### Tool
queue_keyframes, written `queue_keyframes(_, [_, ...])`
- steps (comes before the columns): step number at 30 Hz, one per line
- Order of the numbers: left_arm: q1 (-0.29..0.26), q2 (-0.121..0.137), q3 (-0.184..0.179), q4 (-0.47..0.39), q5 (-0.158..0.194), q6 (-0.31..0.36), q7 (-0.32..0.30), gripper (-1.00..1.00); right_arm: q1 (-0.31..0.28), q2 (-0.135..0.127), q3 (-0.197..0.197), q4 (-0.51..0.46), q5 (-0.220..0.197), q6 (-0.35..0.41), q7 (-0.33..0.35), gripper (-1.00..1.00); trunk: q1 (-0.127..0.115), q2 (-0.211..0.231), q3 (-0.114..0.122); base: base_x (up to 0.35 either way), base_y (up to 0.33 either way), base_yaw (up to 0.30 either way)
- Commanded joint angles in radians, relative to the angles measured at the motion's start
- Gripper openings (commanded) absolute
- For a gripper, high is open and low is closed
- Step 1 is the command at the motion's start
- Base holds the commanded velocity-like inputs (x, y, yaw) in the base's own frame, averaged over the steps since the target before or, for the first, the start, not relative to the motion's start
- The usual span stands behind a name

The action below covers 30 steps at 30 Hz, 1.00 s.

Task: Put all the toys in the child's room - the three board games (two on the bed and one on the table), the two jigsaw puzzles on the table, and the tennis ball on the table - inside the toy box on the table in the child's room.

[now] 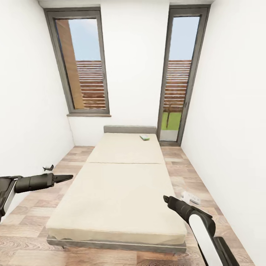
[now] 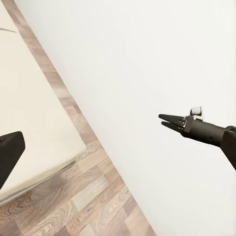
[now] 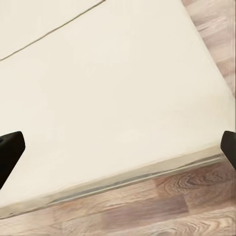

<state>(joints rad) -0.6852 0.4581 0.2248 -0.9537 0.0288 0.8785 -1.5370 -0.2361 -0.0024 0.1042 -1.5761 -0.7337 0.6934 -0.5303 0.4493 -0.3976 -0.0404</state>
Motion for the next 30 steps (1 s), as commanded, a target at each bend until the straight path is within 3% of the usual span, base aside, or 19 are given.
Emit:
queue_keyframes(1, [0.0, 0.001, 0.0, 0.0, 0.0, 0.01, -0.004, 1.0, -0.001, -0.001, 0.001, -0.001, -0.009, 0.002, -0.01, 1.0, 0.001, -0.002, -0.003, 0.0, 0.0, -0.276])
queue_keyframes(13, [0.0, 0.001, -0.001, 0.0, 0.0, 0.007, -0.002, 1.0, 0.0, -0.001, 0.001, -0.001, -0.009, 0.0, -0.009, 1.0, 0.001, -0.002, -0.01, 0.098, -0.118, -0.226])
queue_keyframes(25, [0.0, 0.0, -0.001, 0.0, 0.0, 0.007, -0.002, 1.0, 0.001, 0.001, 0.006, -0.001, -0.009, -0.012, -0.008, 1.0, 0.001, -0.002, -0.011, 0.211, -0.221, -0.016])
queue_keyframes(30, [0.0, 0.0, -0.001, 0.0, 0.0, 0.007, -0.002, 1.0, 0.001, 0.001, 0.009, -0.001, -0.008, -0.014, -0.008, 1.0, 0.001, -0.002, -0.011, 0.22, -0.225, 0.149])
